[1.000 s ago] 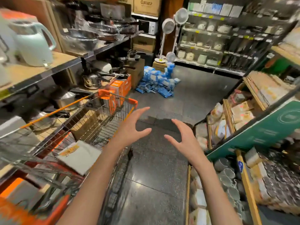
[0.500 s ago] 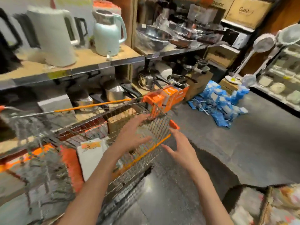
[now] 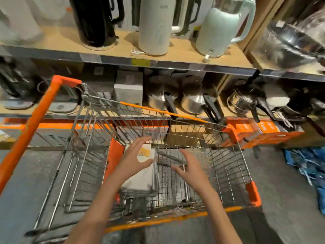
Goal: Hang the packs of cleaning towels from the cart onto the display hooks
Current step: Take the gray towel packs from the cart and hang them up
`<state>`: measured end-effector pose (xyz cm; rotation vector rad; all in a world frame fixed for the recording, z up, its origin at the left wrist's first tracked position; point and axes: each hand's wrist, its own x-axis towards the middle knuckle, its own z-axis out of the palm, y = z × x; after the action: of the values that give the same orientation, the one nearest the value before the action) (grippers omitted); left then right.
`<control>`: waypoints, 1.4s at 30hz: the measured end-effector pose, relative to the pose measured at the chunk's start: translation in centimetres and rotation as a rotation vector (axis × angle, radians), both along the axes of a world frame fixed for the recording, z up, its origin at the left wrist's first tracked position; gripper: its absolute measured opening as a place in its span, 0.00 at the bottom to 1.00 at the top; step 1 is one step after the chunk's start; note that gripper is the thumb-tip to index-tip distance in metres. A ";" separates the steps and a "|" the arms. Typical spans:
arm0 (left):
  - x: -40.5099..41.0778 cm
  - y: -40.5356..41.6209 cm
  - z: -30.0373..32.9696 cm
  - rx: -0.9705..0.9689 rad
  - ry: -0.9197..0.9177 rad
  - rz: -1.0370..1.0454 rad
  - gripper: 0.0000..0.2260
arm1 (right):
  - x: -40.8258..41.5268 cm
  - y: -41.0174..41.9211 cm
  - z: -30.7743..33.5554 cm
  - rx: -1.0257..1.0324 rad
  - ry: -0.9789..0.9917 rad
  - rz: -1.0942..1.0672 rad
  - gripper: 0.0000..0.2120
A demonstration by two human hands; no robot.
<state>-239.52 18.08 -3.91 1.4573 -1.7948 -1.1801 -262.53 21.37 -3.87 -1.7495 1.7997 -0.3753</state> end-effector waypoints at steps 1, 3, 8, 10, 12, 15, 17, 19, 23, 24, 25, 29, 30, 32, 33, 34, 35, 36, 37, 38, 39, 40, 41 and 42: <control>0.5 -0.6 -1.2 0.022 -0.011 0.026 0.31 | 0.6 -1.1 -1.1 0.036 -0.017 0.009 0.35; 1.2 -1.7 -3.6 0.047 -0.007 0.057 0.31 | 1.5 -3.1 -3.3 0.094 -0.047 0.017 0.35; 2.0 -3.7 -9.6 0.108 -0.051 0.111 0.32 | 3.3 -7.0 -8.6 0.254 -0.147 0.011 0.37; 1.7 -4.1 -11.9 0.130 -0.056 0.148 0.32 | 3.9 -8.3 -10.6 0.303 -0.206 -0.006 0.37; 1.0 -4.7 -14.1 0.132 -0.068 0.173 0.32 | 4.2 -9.8 -12.9 0.357 -0.264 -0.016 0.38; -0.1 -5.7 -17.8 0.191 -0.101 0.187 0.35 | 4.4 -12.2 -16.6 0.408 -0.343 -0.017 0.38; -0.6 -6.1 -20.2 0.236 -0.121 0.181 0.37 | 4.8 -13.9 -19.1 0.406 -0.363 -0.034 0.37; -0.9 -6.3 -22.6 0.224 -0.155 0.190 0.38 | 5.4 -15.4 -21.5 0.425 -0.369 -0.047 0.36; -1.2 -5.5 -26.0 0.258 -0.164 0.321 0.44 | 6.2 -17.8 -25.5 0.471 -0.400 -0.062 0.37; -1.2 -5.2 -26.6 0.253 -0.164 0.326 0.45 | 6.2 -18.1 -26.1 0.482 -0.407 -0.069 0.37; -1.3 -5.0 -27.1 0.248 -0.182 0.310 0.45 | 6.3 -18.4 -26.6 0.492 -0.413 -0.075 0.36; -1.4 -4.7 -28.1 0.231 -0.300 0.283 0.49 | 6.4 -19.1 -28.1 0.495 -0.393 -0.065 0.37; -1.4 -4.7 -28.1 0.233 -0.309 0.283 0.50 | 6.4 -19.3 -28.2 0.496 -0.365 -0.047 0.38; -1.4 -4.7 -28.0 0.235 -0.324 0.275 0.49 | 6.6 -19.7 -28.4 0.505 -0.316 -0.012 0.38; -1.4 -4.7 -28.0 0.232 -0.331 0.273 0.49 | 6.6 -19.7 -28.5 0.507 -0.304 -0.003 0.38; -1.4 -4.7 -28.0 0.231 -0.336 0.273 0.48 | 6.7 -19.8 -28.5 0.504 -0.302 -0.002 0.37; -1.3 -4.6 -28.0 0.231 -0.336 0.273 0.48 | 6.7 -19.7 -28.5 0.499 -0.311 -0.007 0.36; -1.3 -4.6 -28.0 0.226 -0.335 0.271 0.48 | 6.7 -19.6 -28.5 0.494 -0.329 -0.016 0.35; -1.3 -4.5 -28.0 0.221 -0.335 0.268 0.48 | 6.7 -19.5 -28.4 0.492 -0.349 -0.027 0.35; -1.3 -4.4 -28.1 0.223 -0.336 0.263 0.47 | 6.6 -19.4 -28.3 0.492 -0.368 -0.033 0.34; -1.3 -4.3 -28.2 0.232 -0.332 0.259 0.47 | 6.5 -19.2 -28.2 0.494 -0.391 -0.037 0.33; -1.2 -4.3 -28.2 0.242 -0.327 0.256 0.47 | 6.3 -19.1 -28.1 0.498 -0.426 -0.043 0.32; -1.2 -4.3 -28.3 0.249 -0.329 0.253 0.47 | 6.3 -18.9 -28.0 0.504 -0.470 -0.054 0.31; -1.2 -4.4 -28.3 0.252 -0.337 0.250 0.47 | 6.2 -18.8 -27.8 0.508 -0.510 -0.063 0.30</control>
<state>-240.71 13.71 -32.21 2.0647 -1.6479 -1.1116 -256.32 2.60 -31.71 -1.1232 1.4218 -0.3174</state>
